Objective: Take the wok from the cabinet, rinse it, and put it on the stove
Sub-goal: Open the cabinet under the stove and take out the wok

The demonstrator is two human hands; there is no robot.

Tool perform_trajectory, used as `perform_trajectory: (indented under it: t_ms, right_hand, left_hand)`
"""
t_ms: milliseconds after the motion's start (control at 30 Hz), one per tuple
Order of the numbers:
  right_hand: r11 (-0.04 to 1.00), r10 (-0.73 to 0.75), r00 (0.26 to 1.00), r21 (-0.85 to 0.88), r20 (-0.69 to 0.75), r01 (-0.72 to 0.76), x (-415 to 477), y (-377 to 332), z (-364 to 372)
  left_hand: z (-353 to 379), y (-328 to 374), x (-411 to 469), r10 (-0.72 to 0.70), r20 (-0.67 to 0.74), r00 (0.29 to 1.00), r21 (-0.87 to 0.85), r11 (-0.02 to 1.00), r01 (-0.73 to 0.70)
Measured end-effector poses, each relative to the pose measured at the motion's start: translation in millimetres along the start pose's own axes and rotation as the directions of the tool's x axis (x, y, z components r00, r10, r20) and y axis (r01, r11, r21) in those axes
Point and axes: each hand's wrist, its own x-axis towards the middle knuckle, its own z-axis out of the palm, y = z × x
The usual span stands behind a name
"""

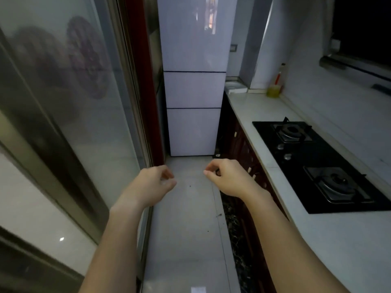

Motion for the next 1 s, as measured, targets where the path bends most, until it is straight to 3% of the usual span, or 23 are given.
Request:
perform_trajectory:
  t_ms: [300,467,633,800,1000]
  right_hand:
    - [0.994,0.042,0.955,0.113,-0.295,-0.008,125.8,33.8,-11.2]
    - [0.996,-0.016,0.994,0.091,-0.108,0.026,213.8,49.0,-26.6]
    - [0.987,-0.062,0.984,0.137,-0.169,0.085,293.6,59.6,-51.7]
    - [0.989,-0.033,0.994,0.142,-0.108,0.049,329.1,88.9,-43.5]
    - [0.989,0.072,0.987,0.141,-0.143,-0.051,374.4,125.7,-47.2]
  left_hand:
    - [-11.0,-7.7,123.2,0.037,0.037,0.999,0.083,0.996,-0.04]
    - [-43.0,-0.4,198.8,-0.012,0.02,1.0,0.247,0.969,0.007]
    - [-64.3,10.6,270.6,0.01,-0.16,0.987,0.189,0.982,0.02]
    - [-29.4,8.8,316.9,-0.046,0.047,0.998,0.229,0.973,0.034]
    - [-24.7,8.2,400.4,0.054,0.032,0.998,0.211,0.976,-0.06]
